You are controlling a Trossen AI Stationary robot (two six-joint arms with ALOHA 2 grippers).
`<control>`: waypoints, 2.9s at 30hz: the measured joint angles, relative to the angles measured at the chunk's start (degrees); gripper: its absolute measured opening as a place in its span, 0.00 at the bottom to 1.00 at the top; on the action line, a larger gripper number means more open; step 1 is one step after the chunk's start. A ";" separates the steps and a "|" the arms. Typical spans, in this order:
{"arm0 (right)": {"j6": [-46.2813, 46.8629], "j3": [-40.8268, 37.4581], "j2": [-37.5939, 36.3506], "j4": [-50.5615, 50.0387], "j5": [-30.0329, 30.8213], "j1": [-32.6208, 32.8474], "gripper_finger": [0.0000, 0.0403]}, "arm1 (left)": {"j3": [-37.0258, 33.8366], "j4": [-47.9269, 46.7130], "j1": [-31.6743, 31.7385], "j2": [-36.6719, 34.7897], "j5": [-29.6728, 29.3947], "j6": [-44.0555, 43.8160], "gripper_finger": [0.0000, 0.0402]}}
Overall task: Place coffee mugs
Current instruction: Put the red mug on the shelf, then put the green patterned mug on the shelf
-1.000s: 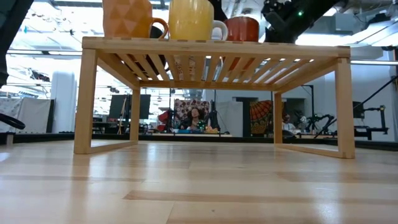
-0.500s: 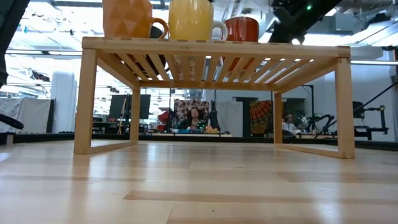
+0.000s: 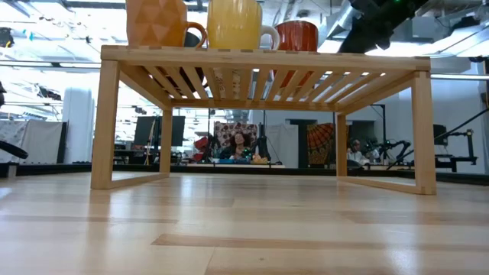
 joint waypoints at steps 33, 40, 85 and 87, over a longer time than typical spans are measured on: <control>2.81 0.00 16.87 9.84 -5.21 8.52 0.04 | -36.16 30.91 -0.72 -32.96 -3.16 -7.65 0.35; 1.71 0.00 17.00 11.88 -5.29 7.39 0.08 | -36.16 30.82 -0.72 -32.00 -3.23 -7.36 0.35; 8.36 0.04 5.45 10.12 -11.50 13.63 0.24 | -60.77 50.43 -3.96 -45.68 7.27 -20.79 0.35; 8.36 0.04 5.34 9.72 -11.50 13.92 0.27 | -60.77 50.10 -4.35 -45.64 6.98 -20.68 0.35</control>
